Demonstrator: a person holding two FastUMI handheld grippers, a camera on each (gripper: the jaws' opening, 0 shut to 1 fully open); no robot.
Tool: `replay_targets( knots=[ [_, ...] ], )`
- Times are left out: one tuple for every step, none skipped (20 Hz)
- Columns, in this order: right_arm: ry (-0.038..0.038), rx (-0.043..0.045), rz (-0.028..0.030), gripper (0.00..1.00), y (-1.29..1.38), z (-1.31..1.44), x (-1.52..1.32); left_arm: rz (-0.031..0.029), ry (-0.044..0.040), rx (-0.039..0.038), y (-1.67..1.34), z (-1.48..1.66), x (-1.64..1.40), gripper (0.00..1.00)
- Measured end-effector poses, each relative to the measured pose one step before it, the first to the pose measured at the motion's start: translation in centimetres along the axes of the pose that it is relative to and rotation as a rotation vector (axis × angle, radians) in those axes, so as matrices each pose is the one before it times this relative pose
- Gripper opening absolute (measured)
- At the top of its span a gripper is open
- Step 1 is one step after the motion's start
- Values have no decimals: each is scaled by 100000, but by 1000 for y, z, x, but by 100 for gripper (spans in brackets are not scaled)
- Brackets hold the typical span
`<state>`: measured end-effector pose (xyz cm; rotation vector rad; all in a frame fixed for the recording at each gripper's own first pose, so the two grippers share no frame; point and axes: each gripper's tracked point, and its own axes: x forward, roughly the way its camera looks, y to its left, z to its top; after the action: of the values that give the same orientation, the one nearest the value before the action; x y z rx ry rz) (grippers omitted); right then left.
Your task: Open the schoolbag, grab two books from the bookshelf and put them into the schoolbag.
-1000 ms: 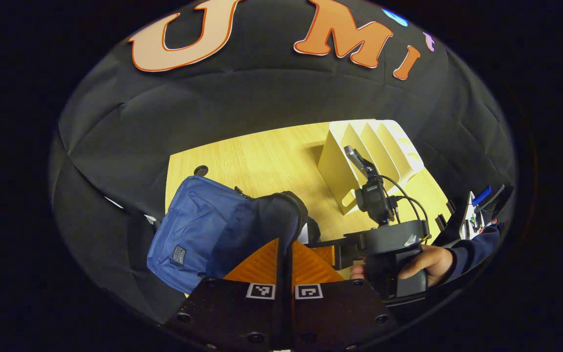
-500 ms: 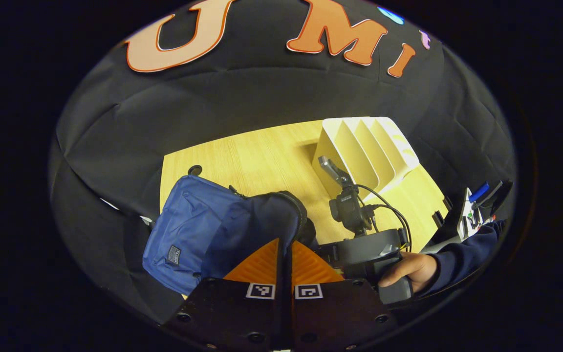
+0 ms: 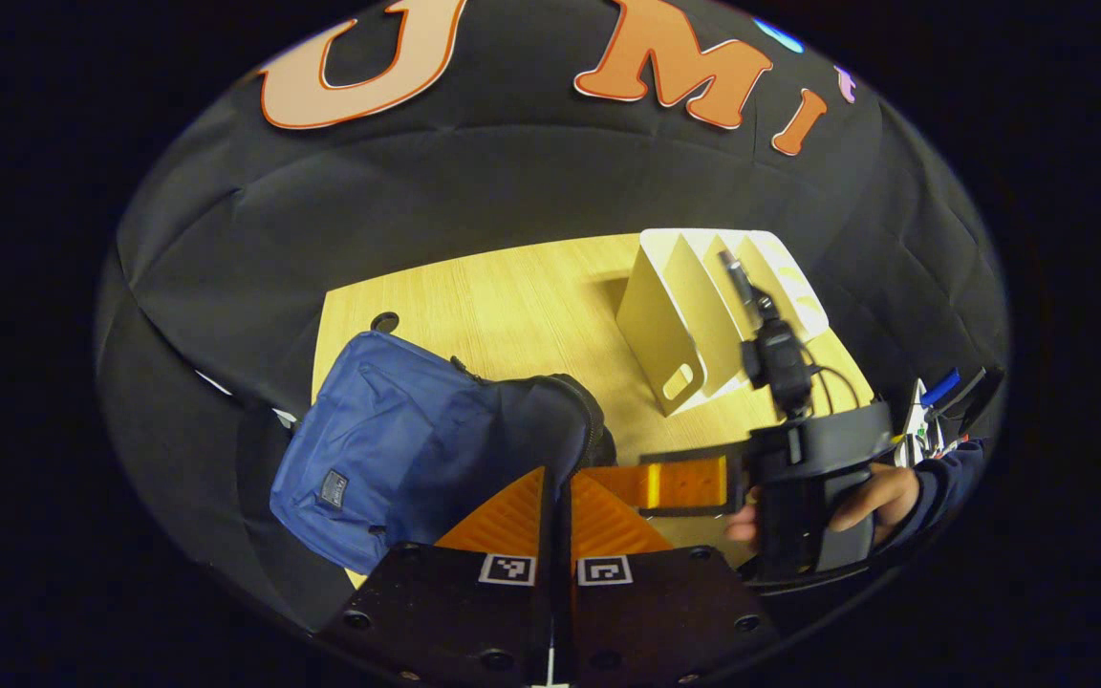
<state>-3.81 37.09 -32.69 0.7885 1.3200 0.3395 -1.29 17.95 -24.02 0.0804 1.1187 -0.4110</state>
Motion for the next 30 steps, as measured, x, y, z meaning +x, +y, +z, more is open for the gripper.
replay_targets(
  knots=[
    [-1992, -649, -1231, 96, -877, 846, -1304, 839, 772, 19, -507, -530, 578, 2],
    [-1549, -402, -541, 97, -961, 827, -1265, 986, 2320, 327, -651, -737, 496, 3],
    [-1328, 99, -742, 97, -877, 784, -1257, -852, 1677, -149, -1112, -779, 476, 4],
    [-2102, -209, 173, 96, -802, 919, -1118, -796, 1102, -341, -1134, -618, 561, 14],
    [-2270, -970, -402, 96, -843, 908, -972, -1433, 2505, -677, -1344, -600, 631, 18],
    [-2238, -1273, -729, 96, -875, 895, -1009, -603, 1451, -1284, -1300, -778, 559, 27],
    [-2435, -1307, -1002, 96, -1050, 1190, -973, 386, 928, -927, -1106, -884, 1048, 35],
    [-2444, -1432, -507, 96, -1003, 1165, -1128, 1311, 37, -910, -1144, -380, 557, 42],
    [-2484, -1795, -381, 96, -797, 1209, -1318, 1539, -466, -974, -808, 51, 140, 50],
    [-2456, -2055, -904, 96, -1089, 1072, -1239, 2343, -754, -1323, -547, 132, 65, 70],
    [-1992, -2766, -988, 96, -1007, 996, -1310, 2551, -1084, -1147, -293, 259, -38, 73],
    [-3854, -3103, -2328, 96, -1229, 1318, -1277, 2016, -2347, -1236, -598, 519, -112, 84],
    [-4066, -3200, -1920, 96, -1213, 1417, -1246, 1350, -2592, -1132, -760, 731, -323, 89],
    [-4704, -3221, -1489, 96, -1107, 1517, -1183, 1279, -3582, -344, -776, 914, -347, 93],
    [-3970, -2903, -1957, 96, -1294, 1519, -1088, 1918, -3478, -263, -780, 946, -321, 93],
    [-4229, -2667, -1082, 96, -993, 1495, -1026, 2491, -3775, 46, -670, 1094, -460, 94],
    [-3796, -2667, -1606, 96, -722, 1254, -950, 2195, -4200, -154, -817, 1132, -422, 94],
    [-4032, -2522, -721, 96, -336, 1278, -329, 1381, -4071, -574, -623, 1027, -337, 94],
    [-4107, -3148, -1707, 97, -635, 1194, -722, 996, -4807, -559, -1071, 1297, -355, 94],
    [-3773, -3019, -1554, 96, -462, 1008, -451, 1450, -4370, -731, -741, 1411, -423, 94],
    [-3781, -3272, -2038, 97, -601, 975, -290, 267, -5360, -597, -834, 1298, -435, 94],
    [-3769, -3201, -1088, 97, -470, 844, -544, 451, -5186, -408, -958, 1437, -451, 95],
    [-3652, -3470, -1743, 97, -748, 695, -718, 730, -5898, 426, -609, 1389, -388, 95],
    [-3969, -3348, -1442, 97, -577, 763, -525, 965, -6084, 521, -376, 1427, -351, 95],
    [-4246, -3135, -1576, 97, -480, 1004, -414, 502, -6102, 480, -502, 1573, -939, 95],
    [-3733, -2511, -1454, 97, -493, 815, -544, 857, -7182, 91, -178, 1466, -465, 99],
    [-3059, -1794, -1249, 96, -325, 541, -423, 694, -7172, -371, -422, 1475, -383, 99],
    [-3186, -1127, -1060, 97, 134, 887, 50, 88, -6199, 58, -465, 1489, -605, 99],
    [-2945, -504, -961, 97, -239, 735, -157, 514, -4825, 335, -285, 844, -763, 95],
    [-3597, -82, -1188, 97, -420, 898, -327, 739, -4511, 543, -131, 899, -414, 95]
  ],
)
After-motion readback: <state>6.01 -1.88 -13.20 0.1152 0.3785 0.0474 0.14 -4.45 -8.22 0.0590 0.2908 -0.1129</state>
